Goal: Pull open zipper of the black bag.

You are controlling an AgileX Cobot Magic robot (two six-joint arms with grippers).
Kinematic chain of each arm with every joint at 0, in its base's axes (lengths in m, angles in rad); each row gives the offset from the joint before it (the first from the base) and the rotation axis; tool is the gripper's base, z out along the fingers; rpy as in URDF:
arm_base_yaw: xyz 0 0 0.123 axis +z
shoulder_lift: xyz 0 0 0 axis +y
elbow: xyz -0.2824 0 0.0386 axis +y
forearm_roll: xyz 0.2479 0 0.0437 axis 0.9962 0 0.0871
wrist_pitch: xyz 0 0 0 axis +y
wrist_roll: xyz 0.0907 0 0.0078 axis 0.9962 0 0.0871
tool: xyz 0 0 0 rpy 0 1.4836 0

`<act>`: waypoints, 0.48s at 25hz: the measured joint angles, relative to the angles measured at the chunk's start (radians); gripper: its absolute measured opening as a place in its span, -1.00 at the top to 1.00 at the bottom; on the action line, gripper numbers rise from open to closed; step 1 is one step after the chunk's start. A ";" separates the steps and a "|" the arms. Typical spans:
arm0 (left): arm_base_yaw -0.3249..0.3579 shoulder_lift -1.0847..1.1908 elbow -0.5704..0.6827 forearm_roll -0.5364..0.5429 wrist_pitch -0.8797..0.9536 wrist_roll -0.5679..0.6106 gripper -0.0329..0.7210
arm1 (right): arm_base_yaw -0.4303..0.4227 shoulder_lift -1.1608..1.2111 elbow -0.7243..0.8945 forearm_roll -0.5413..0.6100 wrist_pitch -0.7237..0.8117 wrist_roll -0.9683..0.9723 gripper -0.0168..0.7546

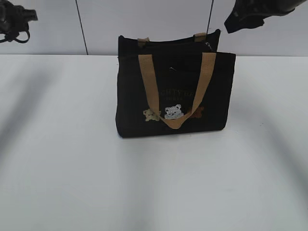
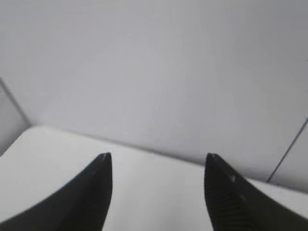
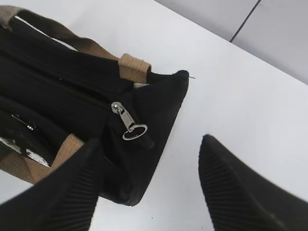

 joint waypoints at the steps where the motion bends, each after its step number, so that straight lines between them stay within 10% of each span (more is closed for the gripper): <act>1: 0.000 0.000 0.000 -0.178 0.016 0.155 -0.34 | 0.000 -0.001 0.000 0.000 0.006 0.000 -0.27; 6: -0.020 -0.018 0.004 -0.864 0.137 0.850 -0.37 | 0.000 -0.005 0.000 0.000 0.052 0.002 -0.27; 12: -0.050 -0.135 0.008 -1.223 0.410 1.225 -0.37 | -0.030 -0.040 0.000 -0.011 0.181 0.190 -0.27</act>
